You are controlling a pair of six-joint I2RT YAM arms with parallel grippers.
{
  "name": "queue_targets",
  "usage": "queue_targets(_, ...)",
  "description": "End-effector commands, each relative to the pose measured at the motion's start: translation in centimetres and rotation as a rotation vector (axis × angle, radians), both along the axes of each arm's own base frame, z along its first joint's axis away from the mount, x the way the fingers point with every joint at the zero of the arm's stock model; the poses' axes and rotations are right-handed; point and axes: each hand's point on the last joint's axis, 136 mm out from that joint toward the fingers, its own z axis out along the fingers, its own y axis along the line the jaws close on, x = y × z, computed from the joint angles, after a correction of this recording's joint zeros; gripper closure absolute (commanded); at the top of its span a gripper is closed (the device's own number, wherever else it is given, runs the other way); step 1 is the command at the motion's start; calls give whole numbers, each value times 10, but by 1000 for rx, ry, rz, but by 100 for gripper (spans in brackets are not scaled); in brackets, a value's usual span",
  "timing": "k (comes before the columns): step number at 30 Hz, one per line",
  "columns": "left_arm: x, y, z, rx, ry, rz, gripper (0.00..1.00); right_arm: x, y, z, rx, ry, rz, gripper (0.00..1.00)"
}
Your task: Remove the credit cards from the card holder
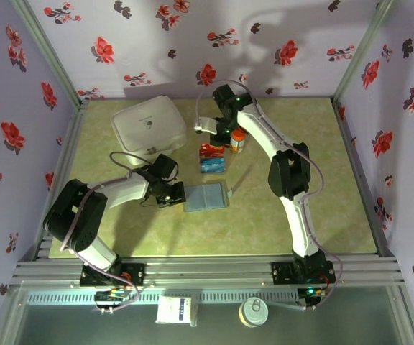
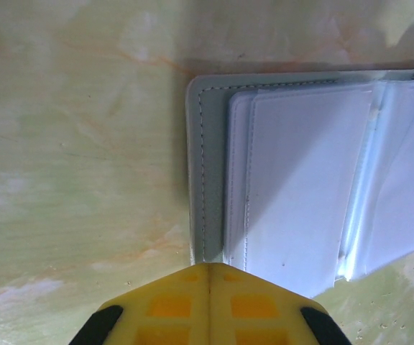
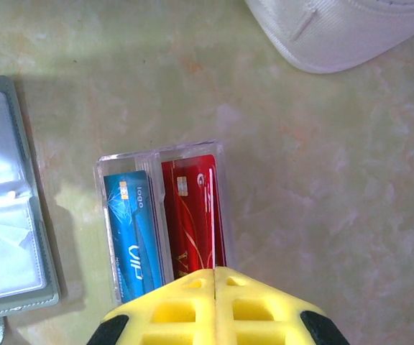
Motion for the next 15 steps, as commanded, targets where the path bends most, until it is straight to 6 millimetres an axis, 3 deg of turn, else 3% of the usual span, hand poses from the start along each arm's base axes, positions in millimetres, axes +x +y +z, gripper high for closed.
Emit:
queue_targets(1,0,7,0,16,1,28,94,2,5,-3,23,17,6,100)
queue_targets(10,-2,11,-4,23,8,29,94,2,7,-13,13,36,-2,99)
queue_targets(15,-2,10,-4,20,10,29,95,6,3,-12,1,29,-37,83)
